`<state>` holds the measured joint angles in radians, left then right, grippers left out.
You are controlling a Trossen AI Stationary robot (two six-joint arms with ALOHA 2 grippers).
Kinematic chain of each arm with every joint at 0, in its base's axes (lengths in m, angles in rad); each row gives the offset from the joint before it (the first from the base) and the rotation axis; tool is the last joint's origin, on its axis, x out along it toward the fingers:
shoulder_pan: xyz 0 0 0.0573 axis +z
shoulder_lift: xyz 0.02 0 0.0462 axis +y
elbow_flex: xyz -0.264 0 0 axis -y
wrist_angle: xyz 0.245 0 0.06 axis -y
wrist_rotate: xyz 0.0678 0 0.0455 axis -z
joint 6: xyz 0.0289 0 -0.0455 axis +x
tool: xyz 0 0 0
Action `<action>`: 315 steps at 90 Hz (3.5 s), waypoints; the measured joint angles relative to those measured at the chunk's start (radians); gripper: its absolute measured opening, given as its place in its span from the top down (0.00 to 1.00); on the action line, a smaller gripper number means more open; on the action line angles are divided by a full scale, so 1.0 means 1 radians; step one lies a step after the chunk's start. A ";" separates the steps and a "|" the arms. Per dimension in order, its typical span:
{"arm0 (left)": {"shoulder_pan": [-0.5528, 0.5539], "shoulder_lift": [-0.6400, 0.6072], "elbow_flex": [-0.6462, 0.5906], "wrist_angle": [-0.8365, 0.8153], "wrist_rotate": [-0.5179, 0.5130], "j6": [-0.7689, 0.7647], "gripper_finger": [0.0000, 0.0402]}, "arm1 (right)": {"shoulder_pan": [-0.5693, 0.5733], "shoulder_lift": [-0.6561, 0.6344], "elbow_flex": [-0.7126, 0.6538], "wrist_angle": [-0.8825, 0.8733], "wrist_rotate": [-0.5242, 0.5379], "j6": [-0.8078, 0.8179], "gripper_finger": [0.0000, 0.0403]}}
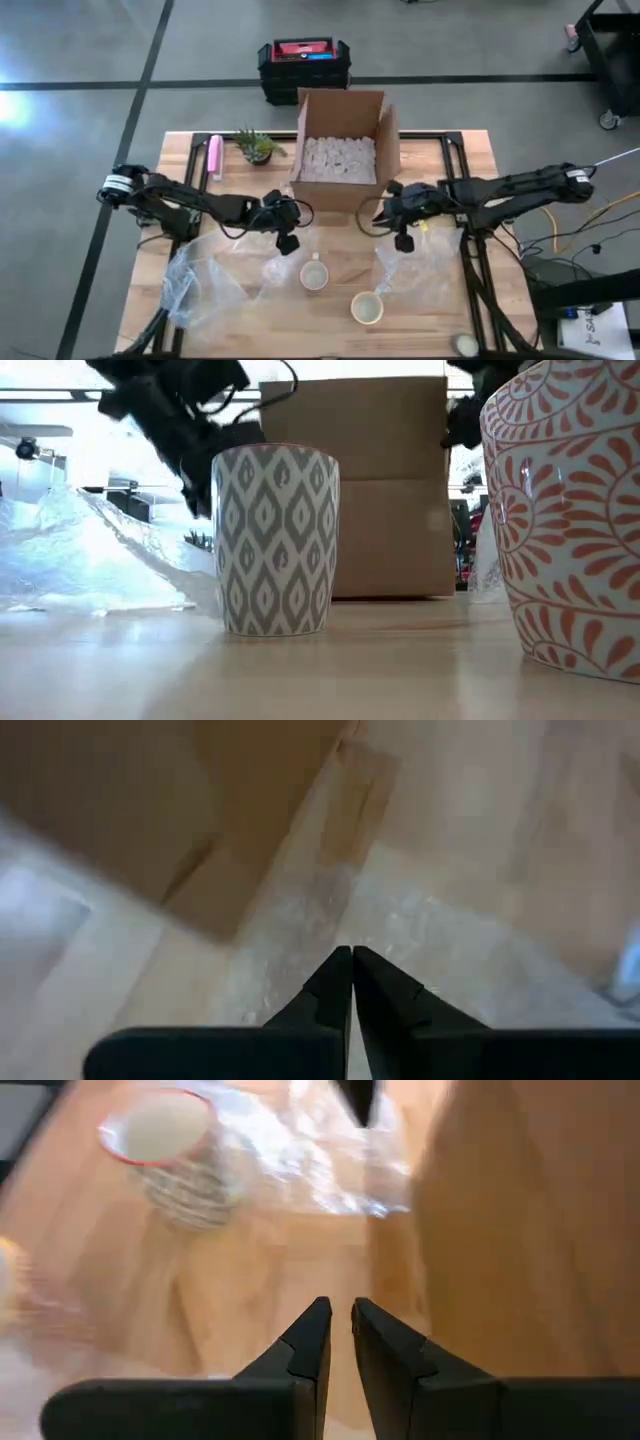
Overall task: Wrap mug
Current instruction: Prepare the bubble wrap
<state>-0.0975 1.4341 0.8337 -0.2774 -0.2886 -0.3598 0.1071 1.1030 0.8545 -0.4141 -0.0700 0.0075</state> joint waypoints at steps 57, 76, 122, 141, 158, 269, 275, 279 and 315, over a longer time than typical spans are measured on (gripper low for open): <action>-0.013 -0.130 0.015 -0.069 0.045 0.051 1.00 | 0.300 0.420 0.441 -0.314 0.011 0.168 0.64; -0.014 -0.125 0.009 -0.079 0.071 0.113 1.00 | 0.403 0.538 0.496 -0.315 0.036 0.325 0.59; -0.022 -0.125 0.009 -0.066 0.083 0.191 1.00 | 0.412 0.744 0.608 -0.455 0.070 0.518 0.60; -0.022 -0.125 0.009 -0.065 0.090 0.195 1.00 | 0.400 0.774 0.608 -0.578 0.098 0.524 0.83; -0.024 -0.125 0.009 -0.062 0.090 0.202 1.00 | 0.384 0.752 0.605 -0.778 0.133 0.516 0.96; -0.024 -0.125 0.009 -0.034 0.089 0.220 1.00 | -0.090 0.219 0.151 -0.825 0.246 0.497 0.65; -0.024 -0.125 0.009 -0.032 0.089 0.220 1.00 | -0.090 0.219 0.216 -0.882 0.240 0.502 0.62; -0.024 -0.125 0.009 -0.033 0.089 0.220 1.00 | -0.090 0.216 0.260 -0.905 0.220 0.510 0.60; -0.024 -0.125 0.009 -0.037 0.089 0.220 1.00 | 0.106 0.246 0.430 -0.593 0.084 0.567 0.57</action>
<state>-0.1210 1.3090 0.8425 -0.3147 -0.1997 -0.1394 0.2132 1.3491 1.2846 -1.0066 0.0139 0.5749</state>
